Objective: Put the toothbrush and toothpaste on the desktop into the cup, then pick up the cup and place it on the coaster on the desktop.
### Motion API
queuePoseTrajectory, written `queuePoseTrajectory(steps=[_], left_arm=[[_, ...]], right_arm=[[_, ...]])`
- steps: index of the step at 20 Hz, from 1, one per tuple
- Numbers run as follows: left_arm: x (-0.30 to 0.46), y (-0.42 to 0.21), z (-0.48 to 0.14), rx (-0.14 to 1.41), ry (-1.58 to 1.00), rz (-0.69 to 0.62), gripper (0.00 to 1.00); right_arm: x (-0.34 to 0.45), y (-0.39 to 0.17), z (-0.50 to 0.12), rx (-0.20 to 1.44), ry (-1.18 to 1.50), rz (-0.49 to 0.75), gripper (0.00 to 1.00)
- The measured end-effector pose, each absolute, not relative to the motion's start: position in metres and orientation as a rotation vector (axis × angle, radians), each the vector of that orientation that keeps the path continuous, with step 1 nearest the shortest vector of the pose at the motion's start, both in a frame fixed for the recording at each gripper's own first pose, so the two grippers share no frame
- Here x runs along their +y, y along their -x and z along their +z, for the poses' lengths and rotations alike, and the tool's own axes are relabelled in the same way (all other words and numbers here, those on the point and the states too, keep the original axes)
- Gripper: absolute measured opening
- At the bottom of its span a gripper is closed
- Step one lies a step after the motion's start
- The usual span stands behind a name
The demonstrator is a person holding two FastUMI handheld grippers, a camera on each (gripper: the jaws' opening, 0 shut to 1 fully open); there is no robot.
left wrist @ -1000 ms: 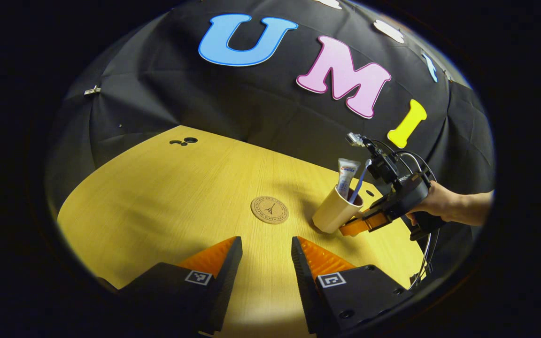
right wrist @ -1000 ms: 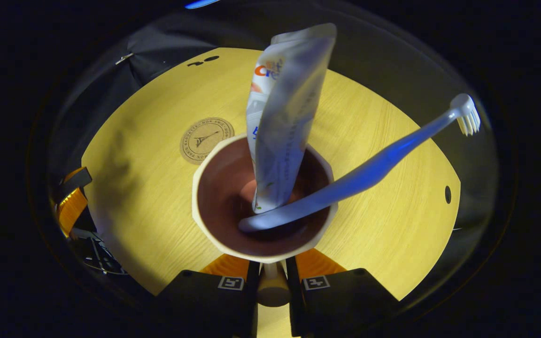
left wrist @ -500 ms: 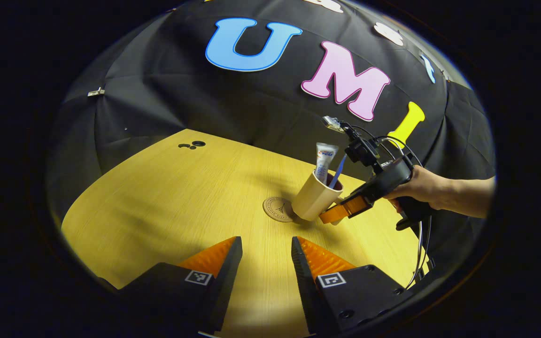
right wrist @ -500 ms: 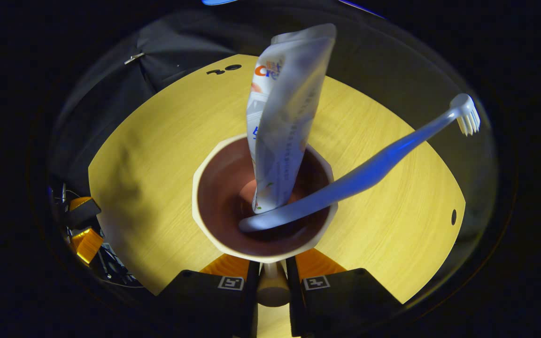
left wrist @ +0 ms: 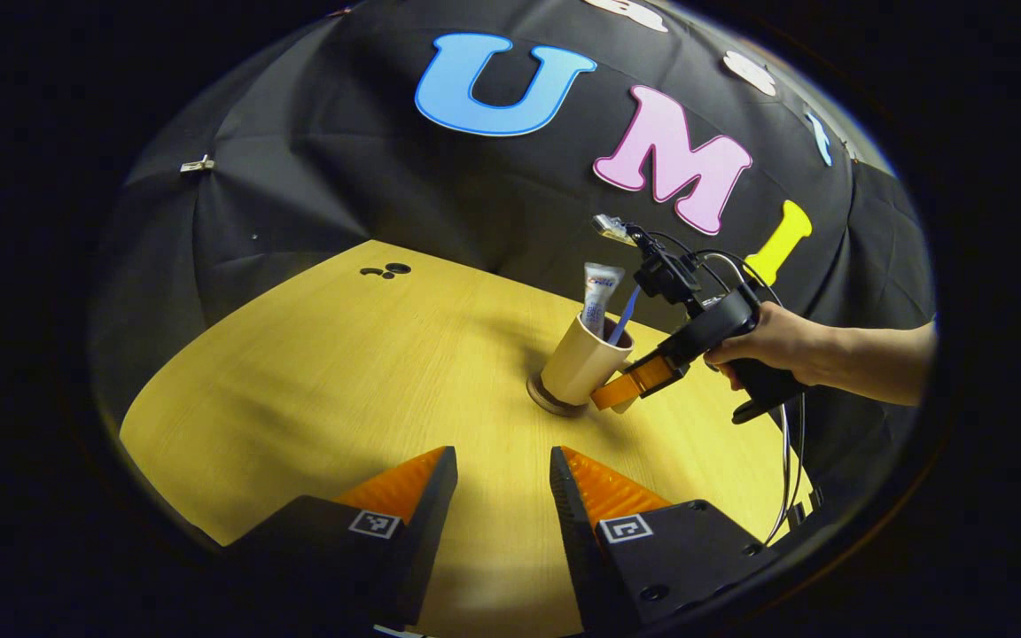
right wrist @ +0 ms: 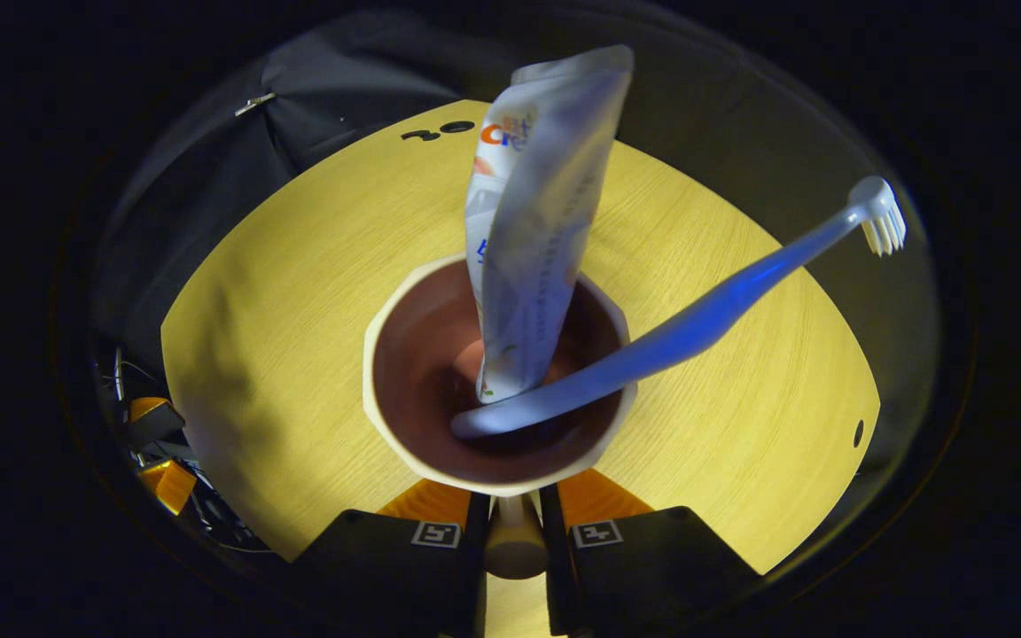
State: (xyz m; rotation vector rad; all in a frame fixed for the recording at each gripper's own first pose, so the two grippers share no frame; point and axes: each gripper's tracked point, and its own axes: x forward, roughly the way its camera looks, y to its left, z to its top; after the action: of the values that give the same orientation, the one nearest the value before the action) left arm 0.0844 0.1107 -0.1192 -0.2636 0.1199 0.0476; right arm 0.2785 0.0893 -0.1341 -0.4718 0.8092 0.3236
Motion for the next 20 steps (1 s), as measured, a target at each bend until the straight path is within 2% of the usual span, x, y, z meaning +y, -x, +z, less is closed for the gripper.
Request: queuePoseTrajectory(steps=[14, 18, 20], left_arm=[[0.122, -0.079, -0.124, 0.126, 0.277, 0.067, 0.67], [0.119, -0.078, -0.123, 0.125, 0.278, 0.068, 0.67], [0.117, -0.077, -0.121, 0.124, 0.276, 0.070, 0.67]], right_arm=[[0.087, -0.278, -0.141, 0.852, 0.487, 0.309, 0.31], [0.086, -0.278, -0.137, 0.839, 0.477, 0.301, 0.34], [0.084, -0.276, -0.129, 0.820, 0.485, 0.294, 0.39]])
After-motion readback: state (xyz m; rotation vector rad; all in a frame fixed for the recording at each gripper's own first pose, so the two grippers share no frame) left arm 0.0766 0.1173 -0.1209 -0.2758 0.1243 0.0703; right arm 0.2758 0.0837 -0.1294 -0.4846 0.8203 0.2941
